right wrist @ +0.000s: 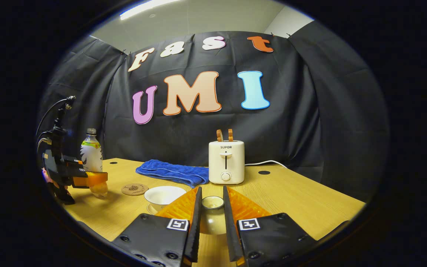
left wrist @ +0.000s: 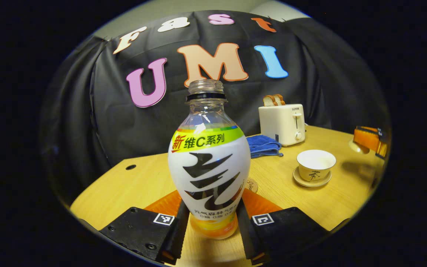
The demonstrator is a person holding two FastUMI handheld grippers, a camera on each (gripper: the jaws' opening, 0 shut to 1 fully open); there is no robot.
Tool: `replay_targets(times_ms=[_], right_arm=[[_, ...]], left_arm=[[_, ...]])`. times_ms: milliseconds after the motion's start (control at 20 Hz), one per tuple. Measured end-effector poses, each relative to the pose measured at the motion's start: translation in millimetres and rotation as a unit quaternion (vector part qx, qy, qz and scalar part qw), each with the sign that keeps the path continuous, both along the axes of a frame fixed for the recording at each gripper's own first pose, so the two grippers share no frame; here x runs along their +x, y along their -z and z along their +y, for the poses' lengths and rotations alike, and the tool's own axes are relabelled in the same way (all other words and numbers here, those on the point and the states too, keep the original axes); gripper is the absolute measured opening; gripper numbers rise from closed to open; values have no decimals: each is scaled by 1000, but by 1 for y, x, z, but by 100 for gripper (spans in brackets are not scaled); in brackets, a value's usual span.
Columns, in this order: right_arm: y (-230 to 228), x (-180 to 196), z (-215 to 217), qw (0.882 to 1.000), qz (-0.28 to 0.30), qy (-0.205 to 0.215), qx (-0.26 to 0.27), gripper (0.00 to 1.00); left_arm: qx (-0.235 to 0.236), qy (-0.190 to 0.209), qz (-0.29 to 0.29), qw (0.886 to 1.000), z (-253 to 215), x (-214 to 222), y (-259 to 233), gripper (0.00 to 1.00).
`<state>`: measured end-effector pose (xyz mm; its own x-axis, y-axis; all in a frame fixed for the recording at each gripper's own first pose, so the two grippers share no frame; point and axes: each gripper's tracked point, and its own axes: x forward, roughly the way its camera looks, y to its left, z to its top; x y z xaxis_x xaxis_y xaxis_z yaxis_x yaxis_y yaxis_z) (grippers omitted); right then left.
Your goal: Open the teacup lid with one hand, grasp the water bottle and pour water into the teacup with the other hand; after pouring, place the water bottle on the coaster and then close the teacup lid.
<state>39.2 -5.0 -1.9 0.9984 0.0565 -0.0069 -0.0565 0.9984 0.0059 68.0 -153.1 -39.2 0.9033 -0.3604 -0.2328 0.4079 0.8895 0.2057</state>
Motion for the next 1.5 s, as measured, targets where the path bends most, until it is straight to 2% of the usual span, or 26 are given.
replay_targets(times_ms=[200,350,500,700,900,1100,1250,1500], right_arm=[[-1,2,-11,1000,-1,14,-1,35],[-1,3,-25,1000,-2,28,-2,35],[-3,6,-47,999,-3,53,-2,34],[-3,7,-81,995,-5,96,-4,35],[-4,7,-97,994,-5,113,-4,34],[-3,6,-97,994,-6,111,-5,35],[-3,7,-97,994,-5,111,-5,34],[-3,7,-97,994,-5,111,-4,34]], left_arm=[[103,2,-17,995,-8,0,-1,59],[194,-4,-56,979,-11,6,-13,56],[280,-7,-82,957,-15,10,-24,56],[363,0,-106,926,-24,8,-37,56],[436,18,-126,891,-36,7,-38,56],[498,40,-135,856,-45,4,-28,56],[528,41,-136,837,-47,9,-27,56],[583,44,-153,797,-52,18,-34,56]])
